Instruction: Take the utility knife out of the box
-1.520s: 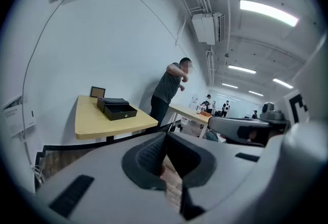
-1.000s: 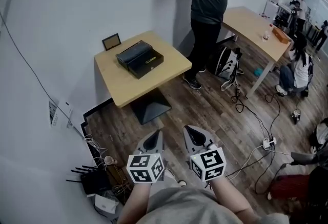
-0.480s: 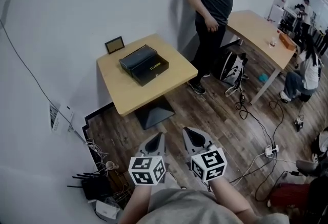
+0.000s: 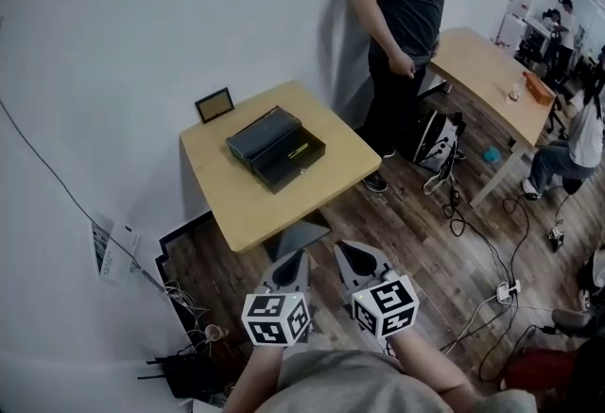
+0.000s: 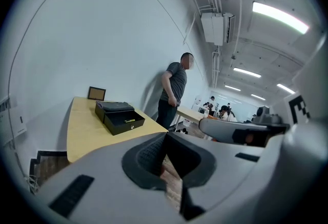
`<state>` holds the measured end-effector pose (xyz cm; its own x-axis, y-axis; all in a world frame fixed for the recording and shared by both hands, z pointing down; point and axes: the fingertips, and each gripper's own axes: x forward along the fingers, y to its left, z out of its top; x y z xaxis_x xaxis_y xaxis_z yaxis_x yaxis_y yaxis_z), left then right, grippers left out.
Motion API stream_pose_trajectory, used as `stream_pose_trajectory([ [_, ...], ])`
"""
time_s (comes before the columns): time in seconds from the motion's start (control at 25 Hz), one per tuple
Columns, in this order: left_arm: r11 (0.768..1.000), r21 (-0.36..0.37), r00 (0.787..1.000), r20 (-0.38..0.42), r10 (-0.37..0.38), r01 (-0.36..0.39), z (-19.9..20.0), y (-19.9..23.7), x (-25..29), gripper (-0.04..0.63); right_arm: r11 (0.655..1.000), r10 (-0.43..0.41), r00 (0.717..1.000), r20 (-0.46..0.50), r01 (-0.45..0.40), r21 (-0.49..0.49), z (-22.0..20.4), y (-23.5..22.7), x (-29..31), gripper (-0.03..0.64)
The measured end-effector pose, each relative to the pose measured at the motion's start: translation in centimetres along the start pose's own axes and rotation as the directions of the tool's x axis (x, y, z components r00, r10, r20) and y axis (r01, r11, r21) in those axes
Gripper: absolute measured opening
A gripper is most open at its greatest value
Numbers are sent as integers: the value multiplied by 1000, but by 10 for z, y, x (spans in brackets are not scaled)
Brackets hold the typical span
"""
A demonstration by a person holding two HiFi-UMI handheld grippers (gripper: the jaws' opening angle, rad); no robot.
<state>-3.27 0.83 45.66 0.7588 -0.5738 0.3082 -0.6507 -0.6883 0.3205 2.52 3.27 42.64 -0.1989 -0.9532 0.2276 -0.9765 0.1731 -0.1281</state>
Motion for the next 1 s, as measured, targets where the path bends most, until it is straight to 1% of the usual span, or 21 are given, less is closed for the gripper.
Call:
stream_pose_trajectory([
  [0.24, 1000, -6, 1000, 0, -23, 23, 32, 39, 29, 3, 1000, -11, 1000, 12, 11, -13, 23, -5, 54, 0],
  [0.44, 999, 4, 999, 2, -35, 35, 48, 72, 48, 4, 1000, -27, 1000, 16, 27, -10, 32, -10, 94, 0],
  [0.6, 999, 4, 999, -2, -35, 35, 56, 99, 60, 5, 1000, -29, 999, 20, 29, -3, 37, -10, 125, 0],
  [0.76, 1000, -4, 1000, -6, -26, 26, 63, 125, 69, 5, 1000, -21, 999, 33, 21, -15, 43, -9, 151, 0],
  [1.0, 999, -41, 1000, -7, -8, 8, 64, 146, 79, 3, 1000, -22, 999, 42, 23, -9, 46, -23, 171, 0],
])
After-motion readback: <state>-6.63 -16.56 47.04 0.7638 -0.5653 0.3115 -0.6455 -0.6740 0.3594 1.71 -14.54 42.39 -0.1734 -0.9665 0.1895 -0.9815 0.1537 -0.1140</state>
